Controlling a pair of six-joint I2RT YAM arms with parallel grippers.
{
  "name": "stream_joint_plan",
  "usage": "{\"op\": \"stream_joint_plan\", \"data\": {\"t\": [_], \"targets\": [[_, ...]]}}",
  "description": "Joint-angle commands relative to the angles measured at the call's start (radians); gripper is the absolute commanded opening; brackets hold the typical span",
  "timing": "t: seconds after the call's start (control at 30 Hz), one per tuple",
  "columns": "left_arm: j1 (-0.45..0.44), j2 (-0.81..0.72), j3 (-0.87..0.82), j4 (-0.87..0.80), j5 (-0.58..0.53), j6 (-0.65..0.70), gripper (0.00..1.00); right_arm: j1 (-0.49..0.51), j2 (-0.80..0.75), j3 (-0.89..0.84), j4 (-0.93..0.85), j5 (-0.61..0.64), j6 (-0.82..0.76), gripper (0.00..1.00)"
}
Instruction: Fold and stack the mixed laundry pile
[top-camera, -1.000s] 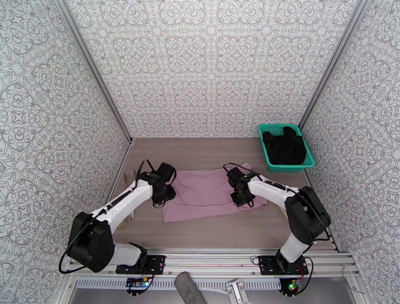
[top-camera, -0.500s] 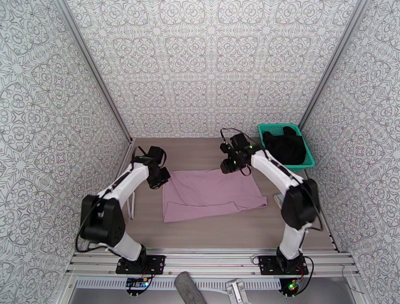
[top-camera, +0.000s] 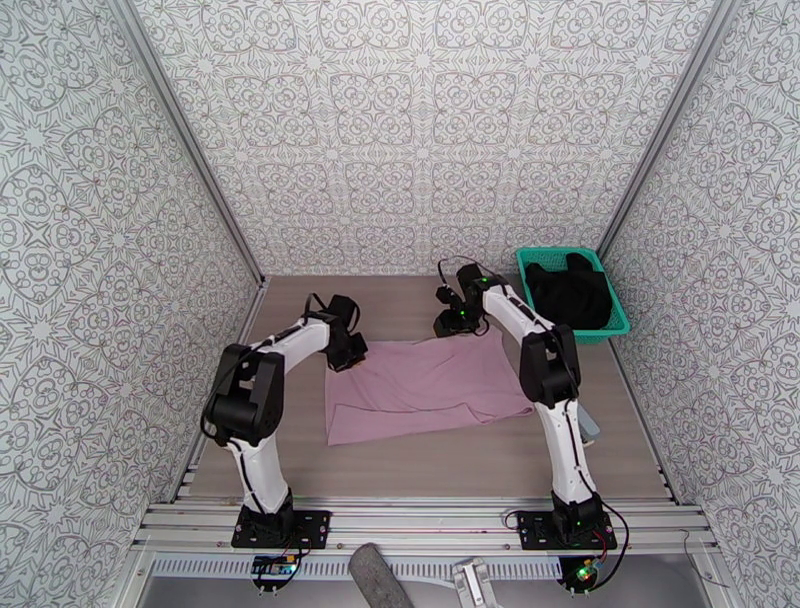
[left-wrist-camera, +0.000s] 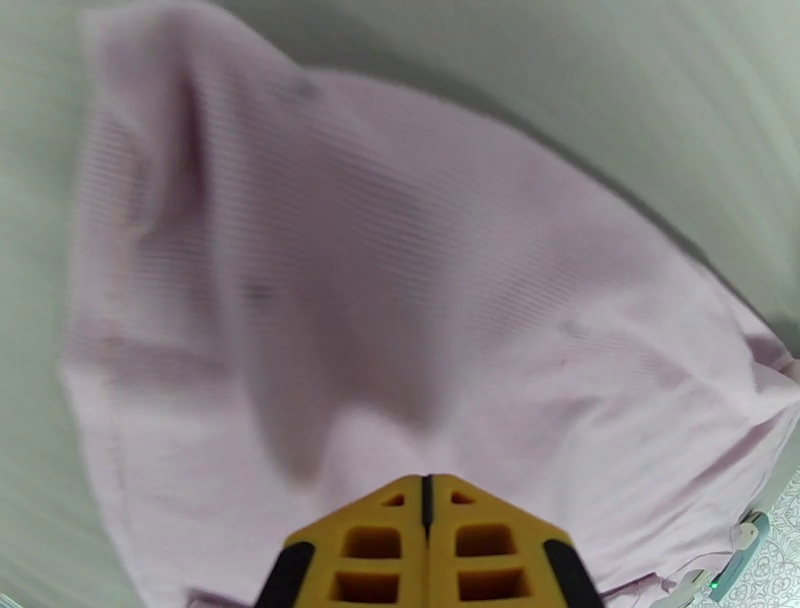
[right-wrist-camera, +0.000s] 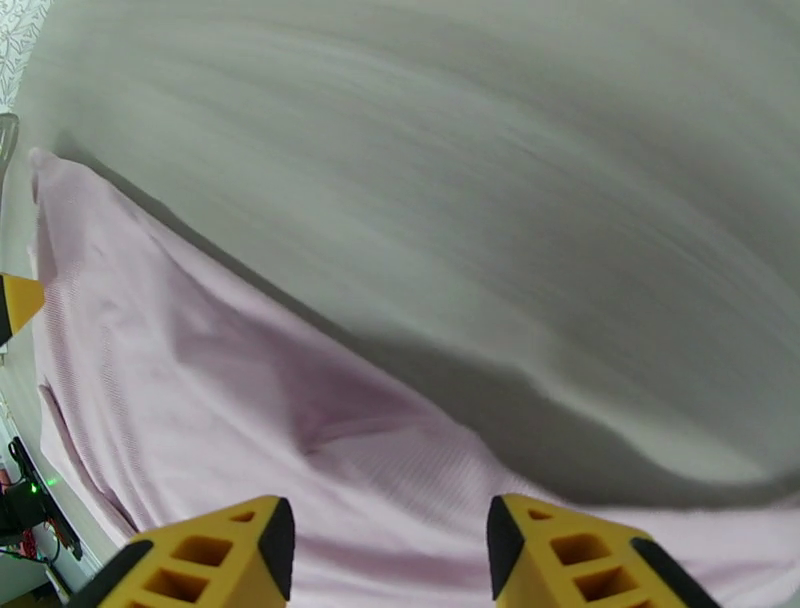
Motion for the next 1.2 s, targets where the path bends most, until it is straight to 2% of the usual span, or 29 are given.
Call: {"op": "stream_joint_plan", "data": {"t": [0.0,0.17,0.43,0.57,0.67,0.73,0.77,0.87,0.97,1.03,1.17], "targets": [[-0.03,0.033,0.025,0.027,0.02,-0.025,0.0,-0.008,0.049,0.04,-0.053,-0.047,-0.054,0.57],[-0.067,0.058,0.022,0.029,0.019,-0.036,0.0,-0.009,0.088,0.055,-0.054,-0.083,-0.083,0.58],[-0.1,0.065,0.022,0.0,-0.023,-0.041,0.0,-0.009,0.086,0.019,-0.011,-0.238,-0.074,0.59],[-0.107,0.067,0.028,-0.005,-0.028,-0.044,0.0,-0.009,0.086,0.005,0.024,-0.231,-0.034,0.56],[-0.113,0.073,0.037,-0.016,-0.035,-0.042,0.0,-0.009,0.079,-0.025,0.043,-0.161,-0.009,0.44],[-0.113,0.075,0.037,-0.024,-0.043,-0.04,0.0,-0.009,0.049,-0.079,0.07,-0.081,0.008,0.31],[-0.113,0.075,0.037,-0.028,-0.05,-0.038,0.0,-0.009,0.026,-0.114,0.087,-0.04,0.016,0.28],[-0.11,0.073,0.027,-0.044,-0.075,-0.032,0.0,-0.01,-0.079,-0.267,0.162,0.113,0.048,0.29],[-0.104,0.07,0.012,-0.051,-0.098,-0.026,0.0,-0.011,-0.187,-0.418,0.239,0.236,0.078,0.42],[-0.099,0.07,0.0,-0.052,-0.11,-0.021,0.0,-0.01,-0.241,-0.494,0.268,0.284,0.088,0.47],[-0.091,0.069,-0.023,-0.049,-0.125,-0.017,0.0,-0.01,-0.296,-0.56,0.276,0.302,0.089,0.49]]}}
